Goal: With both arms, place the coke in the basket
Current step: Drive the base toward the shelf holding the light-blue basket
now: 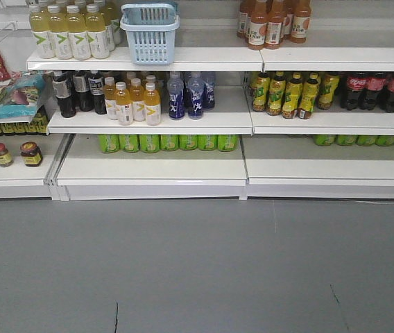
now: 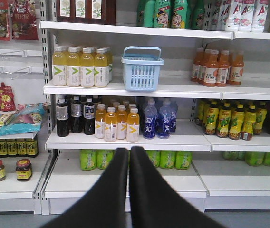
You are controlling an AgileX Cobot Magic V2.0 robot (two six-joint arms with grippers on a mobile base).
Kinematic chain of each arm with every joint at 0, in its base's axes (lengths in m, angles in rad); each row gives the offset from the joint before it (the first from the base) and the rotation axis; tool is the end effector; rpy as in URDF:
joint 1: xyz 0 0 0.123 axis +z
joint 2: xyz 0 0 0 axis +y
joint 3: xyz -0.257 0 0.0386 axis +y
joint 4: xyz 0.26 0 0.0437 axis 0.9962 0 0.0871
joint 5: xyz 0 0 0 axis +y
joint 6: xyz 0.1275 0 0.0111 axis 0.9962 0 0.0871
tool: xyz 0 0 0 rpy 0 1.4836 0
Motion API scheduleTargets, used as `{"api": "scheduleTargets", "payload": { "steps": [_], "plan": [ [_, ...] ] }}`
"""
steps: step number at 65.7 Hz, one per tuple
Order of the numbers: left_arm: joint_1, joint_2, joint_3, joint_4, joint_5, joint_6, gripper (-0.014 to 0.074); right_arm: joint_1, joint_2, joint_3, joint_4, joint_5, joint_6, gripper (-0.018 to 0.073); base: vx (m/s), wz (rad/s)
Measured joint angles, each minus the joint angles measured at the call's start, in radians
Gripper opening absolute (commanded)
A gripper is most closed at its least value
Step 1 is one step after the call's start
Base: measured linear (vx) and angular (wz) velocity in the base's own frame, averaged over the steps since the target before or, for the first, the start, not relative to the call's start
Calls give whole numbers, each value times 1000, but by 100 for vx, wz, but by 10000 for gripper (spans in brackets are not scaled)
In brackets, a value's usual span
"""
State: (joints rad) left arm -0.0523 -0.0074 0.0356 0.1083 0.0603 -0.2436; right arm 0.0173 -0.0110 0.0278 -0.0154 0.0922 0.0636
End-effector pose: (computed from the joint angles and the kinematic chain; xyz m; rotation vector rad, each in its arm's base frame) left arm 0.1317 -0.0061 0.1959 -0.0705 1.5719 -0.1423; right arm 0.1312 0.0021 0.1953 0.0258 1.5926 0.0500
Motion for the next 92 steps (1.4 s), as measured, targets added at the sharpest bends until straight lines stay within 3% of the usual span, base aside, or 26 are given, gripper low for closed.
{"api": "scheduleTargets", "payload": {
  "steps": [92],
  "plan": [
    [0, 0, 0, 0, 0, 0, -6, 0, 0, 0, 0, 0, 0, -5, 5, 1]
  ]
}}
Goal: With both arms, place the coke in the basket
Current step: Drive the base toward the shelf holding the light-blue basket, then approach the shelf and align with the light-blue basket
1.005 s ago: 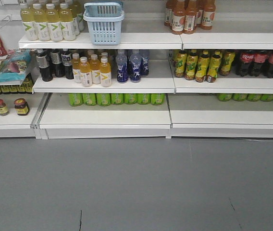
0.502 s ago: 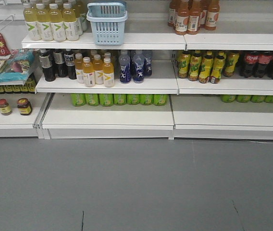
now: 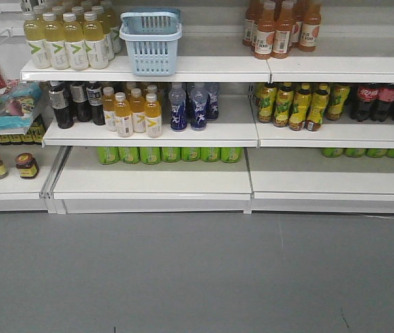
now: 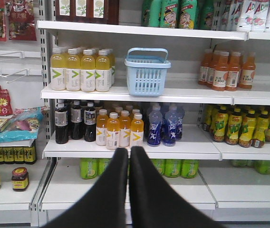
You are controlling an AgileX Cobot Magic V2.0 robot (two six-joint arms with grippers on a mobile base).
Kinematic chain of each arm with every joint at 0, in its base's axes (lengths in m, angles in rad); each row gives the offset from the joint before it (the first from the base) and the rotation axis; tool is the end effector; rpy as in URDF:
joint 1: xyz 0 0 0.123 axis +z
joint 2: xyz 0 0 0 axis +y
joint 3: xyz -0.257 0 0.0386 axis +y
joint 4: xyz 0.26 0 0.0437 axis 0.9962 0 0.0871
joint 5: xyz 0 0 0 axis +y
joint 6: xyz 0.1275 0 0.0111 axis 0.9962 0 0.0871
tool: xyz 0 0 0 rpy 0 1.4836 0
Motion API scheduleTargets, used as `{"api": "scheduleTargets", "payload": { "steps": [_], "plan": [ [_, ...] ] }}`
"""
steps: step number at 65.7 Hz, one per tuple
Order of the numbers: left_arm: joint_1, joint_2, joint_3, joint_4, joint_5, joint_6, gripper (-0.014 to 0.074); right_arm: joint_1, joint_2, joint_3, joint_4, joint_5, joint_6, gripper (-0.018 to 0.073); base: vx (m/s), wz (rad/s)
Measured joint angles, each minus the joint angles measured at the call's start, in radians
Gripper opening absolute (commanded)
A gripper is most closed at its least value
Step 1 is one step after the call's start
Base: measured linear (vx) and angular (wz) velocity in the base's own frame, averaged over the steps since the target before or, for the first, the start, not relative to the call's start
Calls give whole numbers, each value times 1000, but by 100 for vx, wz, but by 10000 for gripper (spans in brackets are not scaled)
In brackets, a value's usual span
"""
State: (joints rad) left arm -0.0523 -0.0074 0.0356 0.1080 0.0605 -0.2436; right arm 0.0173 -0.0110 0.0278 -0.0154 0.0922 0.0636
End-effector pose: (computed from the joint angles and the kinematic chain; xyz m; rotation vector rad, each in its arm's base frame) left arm 0.1317 -0.0061 0.1959 -0.0708 1.5721 -0.1425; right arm 0.1312 0.0021 0.1953 0.0258 1.5926 0.0500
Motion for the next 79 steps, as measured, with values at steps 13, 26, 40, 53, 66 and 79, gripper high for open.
{"api": "scheduleTargets", "payload": {
  "steps": [13, 26, 40, 53, 66, 79],
  "plan": [
    [0, 0, 0, 0, 0, 0, -6, 0, 0, 0, 0, 0, 1, -5, 16, -6],
    [0, 0, 0, 0, 0, 0, -6, 0, 0, 0, 0, 0, 3, -5, 13, 2],
    [0, 0, 0, 0, 1, 0, -6, 0, 0, 0, 0, 0, 3, -5, 13, 11],
    [0, 0, 0, 0, 1, 0, -6, 0, 0, 0, 0, 0, 4, -5, 14, 2],
    [0, 0, 0, 0, 1, 0, -6, 0, 0, 0, 0, 0, 4, -5, 15, -6],
    [0, 0, 0, 0, 1, 0, -6, 0, 0, 0, 0, 0, 4, -5, 19, -8]
  ]
}}
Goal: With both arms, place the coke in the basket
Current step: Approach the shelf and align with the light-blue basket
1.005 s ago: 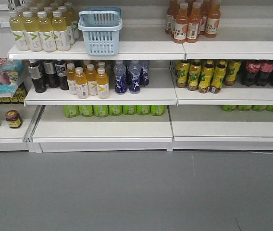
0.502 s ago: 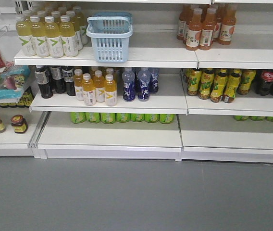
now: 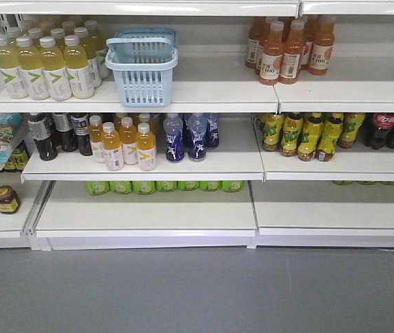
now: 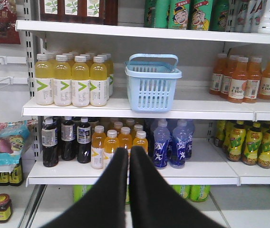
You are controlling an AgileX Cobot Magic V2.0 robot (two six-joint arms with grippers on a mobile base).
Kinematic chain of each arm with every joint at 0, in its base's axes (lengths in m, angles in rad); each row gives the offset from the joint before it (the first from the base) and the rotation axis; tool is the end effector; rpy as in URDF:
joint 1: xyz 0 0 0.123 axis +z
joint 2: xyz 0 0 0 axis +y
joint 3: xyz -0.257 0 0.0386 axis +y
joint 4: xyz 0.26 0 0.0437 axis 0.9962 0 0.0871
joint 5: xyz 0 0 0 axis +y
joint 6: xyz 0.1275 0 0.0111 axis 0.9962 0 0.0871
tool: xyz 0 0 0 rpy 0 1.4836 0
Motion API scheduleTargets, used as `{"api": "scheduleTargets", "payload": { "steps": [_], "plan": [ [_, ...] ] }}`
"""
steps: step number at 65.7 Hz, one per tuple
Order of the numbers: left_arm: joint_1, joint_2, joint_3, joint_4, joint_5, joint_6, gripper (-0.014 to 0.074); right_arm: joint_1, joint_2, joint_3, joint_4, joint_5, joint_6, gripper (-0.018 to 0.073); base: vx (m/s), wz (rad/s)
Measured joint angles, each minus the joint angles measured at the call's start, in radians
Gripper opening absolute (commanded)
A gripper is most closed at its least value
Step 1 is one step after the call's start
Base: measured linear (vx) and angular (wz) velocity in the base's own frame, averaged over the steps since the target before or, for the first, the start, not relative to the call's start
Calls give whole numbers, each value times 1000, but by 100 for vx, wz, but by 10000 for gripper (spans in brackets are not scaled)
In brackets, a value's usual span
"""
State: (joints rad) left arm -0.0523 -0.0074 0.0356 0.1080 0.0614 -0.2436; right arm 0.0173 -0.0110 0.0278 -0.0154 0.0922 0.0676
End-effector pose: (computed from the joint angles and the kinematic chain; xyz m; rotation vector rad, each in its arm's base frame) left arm 0.1317 -0.0060 0.1957 -0.0709 1.5730 -0.1424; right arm 0.1312 0.0021 0.1953 0.0289 1.5926 0.0531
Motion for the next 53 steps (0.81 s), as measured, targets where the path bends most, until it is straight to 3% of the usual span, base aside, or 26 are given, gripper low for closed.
{"api": "scheduleTargets", "payload": {
  "steps": [53],
  "plan": [
    [0, 0, 0, 0, 0, -2, -6, 0, 0, 0, 0, 0, 0, -5, 22, -3]
  ]
}}
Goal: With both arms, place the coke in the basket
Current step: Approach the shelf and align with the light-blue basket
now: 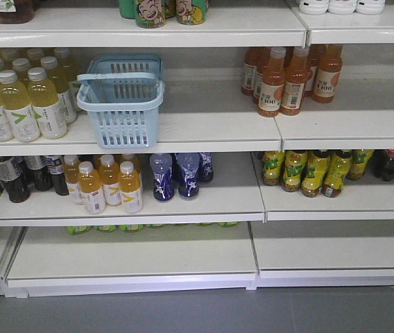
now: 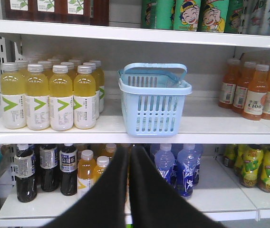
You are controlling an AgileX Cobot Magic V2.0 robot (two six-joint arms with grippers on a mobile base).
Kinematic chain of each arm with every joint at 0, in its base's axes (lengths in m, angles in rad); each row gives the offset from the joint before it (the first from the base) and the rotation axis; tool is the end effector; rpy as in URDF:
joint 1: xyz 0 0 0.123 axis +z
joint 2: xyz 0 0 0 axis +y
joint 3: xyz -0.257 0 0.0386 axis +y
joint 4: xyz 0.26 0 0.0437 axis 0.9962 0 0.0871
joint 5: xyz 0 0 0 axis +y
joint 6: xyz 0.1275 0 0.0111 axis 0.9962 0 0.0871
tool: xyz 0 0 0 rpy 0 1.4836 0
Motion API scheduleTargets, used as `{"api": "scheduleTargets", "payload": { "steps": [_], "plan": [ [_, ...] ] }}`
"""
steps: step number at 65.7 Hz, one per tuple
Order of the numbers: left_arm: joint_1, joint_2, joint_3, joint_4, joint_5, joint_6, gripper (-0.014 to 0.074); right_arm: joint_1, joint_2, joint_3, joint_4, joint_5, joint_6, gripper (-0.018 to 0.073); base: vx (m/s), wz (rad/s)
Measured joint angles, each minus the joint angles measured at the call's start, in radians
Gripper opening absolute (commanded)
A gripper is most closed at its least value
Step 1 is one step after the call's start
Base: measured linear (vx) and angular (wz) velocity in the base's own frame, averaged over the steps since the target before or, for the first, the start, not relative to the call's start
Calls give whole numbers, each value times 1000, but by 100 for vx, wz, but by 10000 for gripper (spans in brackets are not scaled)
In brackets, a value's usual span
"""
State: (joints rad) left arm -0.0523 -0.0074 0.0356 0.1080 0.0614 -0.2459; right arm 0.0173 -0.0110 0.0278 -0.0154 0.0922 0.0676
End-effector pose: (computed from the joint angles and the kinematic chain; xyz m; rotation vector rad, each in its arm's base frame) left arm 0.1317 -0.0060 0.1957 -0.0727 1.5730 -0.1442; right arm 0.1312 0.0021 0.1953 0.0289 1.5926 0.0531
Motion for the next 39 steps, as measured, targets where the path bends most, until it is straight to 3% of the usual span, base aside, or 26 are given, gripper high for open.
{"api": "scheduleTargets", "payload": {
  "steps": [39],
  "plan": [
    [0, 0, 0, 0, 0, 0, -6, 0, 0, 0, 0, 0, 0, -5, 14, 2]
  ]
}}
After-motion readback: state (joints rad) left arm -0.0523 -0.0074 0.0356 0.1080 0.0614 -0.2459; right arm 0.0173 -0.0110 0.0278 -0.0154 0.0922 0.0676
